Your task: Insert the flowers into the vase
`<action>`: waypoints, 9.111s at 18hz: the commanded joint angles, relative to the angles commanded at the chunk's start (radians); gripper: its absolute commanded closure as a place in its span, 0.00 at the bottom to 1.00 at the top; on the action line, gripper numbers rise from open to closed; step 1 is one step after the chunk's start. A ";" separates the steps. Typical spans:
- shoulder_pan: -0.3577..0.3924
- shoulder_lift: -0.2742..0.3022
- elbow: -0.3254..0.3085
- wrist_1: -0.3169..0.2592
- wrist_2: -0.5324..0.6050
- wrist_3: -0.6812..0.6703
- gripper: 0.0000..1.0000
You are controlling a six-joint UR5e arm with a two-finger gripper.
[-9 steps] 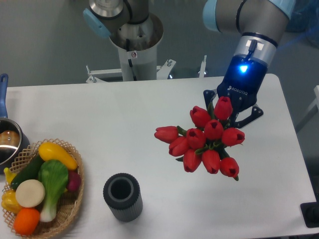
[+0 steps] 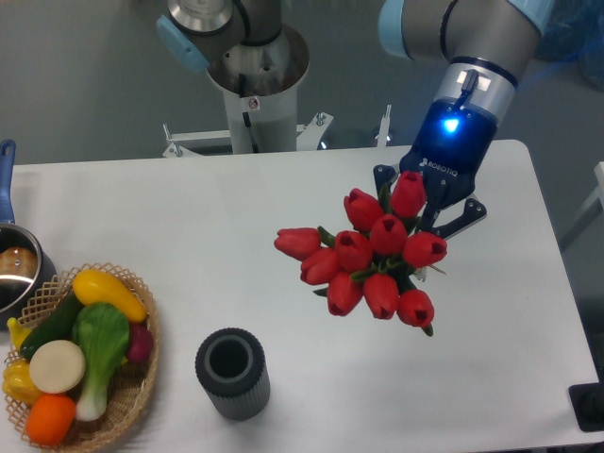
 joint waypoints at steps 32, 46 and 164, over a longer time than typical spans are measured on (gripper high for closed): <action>-0.196 -0.190 0.035 0.003 -0.433 0.009 0.83; -0.230 -0.255 0.051 0.006 -0.428 0.012 0.83; 0.138 -0.016 -0.023 -0.067 1.030 0.432 0.00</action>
